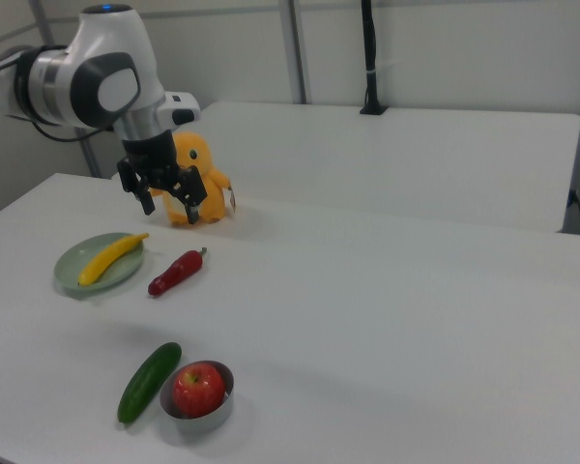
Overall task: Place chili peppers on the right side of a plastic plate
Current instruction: 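Move the open gripper down over the red chili pepper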
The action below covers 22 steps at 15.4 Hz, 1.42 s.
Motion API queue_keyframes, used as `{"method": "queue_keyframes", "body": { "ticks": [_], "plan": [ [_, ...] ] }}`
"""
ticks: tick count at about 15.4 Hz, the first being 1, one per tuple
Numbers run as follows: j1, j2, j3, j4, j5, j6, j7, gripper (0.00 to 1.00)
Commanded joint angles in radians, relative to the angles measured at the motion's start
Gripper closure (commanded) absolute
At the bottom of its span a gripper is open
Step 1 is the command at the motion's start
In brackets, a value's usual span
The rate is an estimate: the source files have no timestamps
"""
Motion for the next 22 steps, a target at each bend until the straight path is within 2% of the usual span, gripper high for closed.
{"method": "queue_keyframes", "body": {
  "ticks": [1,18,22],
  "plan": [
    [0.030,0.051,0.001,-0.009,0.020,0.100,0.014,0.00],
    [0.122,0.326,0.012,-0.011,0.005,0.548,0.238,0.00],
    [0.137,0.373,0.027,-0.008,-0.014,0.594,0.286,0.00]
  ]
}}
